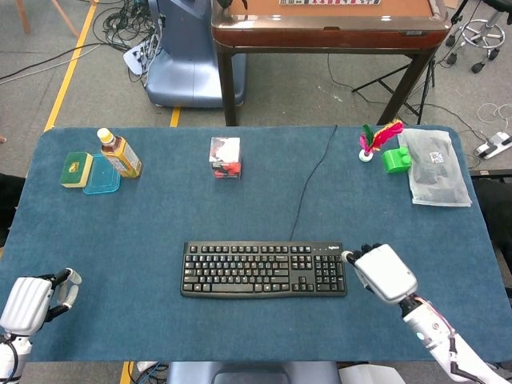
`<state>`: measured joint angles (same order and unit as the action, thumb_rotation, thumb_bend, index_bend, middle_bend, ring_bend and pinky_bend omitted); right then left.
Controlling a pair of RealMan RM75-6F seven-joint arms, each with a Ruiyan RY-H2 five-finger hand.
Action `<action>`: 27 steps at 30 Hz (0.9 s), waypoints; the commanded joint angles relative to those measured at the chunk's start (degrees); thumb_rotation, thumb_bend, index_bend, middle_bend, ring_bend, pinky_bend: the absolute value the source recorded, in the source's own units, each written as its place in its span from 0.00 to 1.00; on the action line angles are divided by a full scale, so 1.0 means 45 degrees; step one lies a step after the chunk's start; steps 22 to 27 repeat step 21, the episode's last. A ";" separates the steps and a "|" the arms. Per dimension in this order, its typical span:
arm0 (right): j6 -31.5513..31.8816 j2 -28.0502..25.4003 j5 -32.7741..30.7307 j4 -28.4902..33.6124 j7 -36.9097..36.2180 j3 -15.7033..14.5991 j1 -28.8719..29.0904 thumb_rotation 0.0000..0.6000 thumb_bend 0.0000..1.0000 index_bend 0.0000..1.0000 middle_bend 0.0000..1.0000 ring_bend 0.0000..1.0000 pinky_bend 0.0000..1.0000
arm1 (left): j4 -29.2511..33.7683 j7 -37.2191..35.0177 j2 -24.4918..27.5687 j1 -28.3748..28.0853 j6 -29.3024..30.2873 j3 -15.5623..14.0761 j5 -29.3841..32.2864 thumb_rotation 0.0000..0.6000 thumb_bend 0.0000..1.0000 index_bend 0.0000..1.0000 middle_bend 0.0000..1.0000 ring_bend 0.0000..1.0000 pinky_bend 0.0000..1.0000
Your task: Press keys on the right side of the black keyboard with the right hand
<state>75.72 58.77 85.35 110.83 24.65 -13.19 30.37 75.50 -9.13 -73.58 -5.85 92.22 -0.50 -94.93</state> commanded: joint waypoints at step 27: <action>0.3271 -0.0642 0.1872 -0.3433 -0.6305 0.0467 -0.3841 1.00 0.73 0.40 0.48 0.37 0.49 | 0.0242 -0.0266 -0.0119 0.0025 0.0613 -0.0055 -0.0561 1.00 0.39 0.50 0.56 0.64 0.89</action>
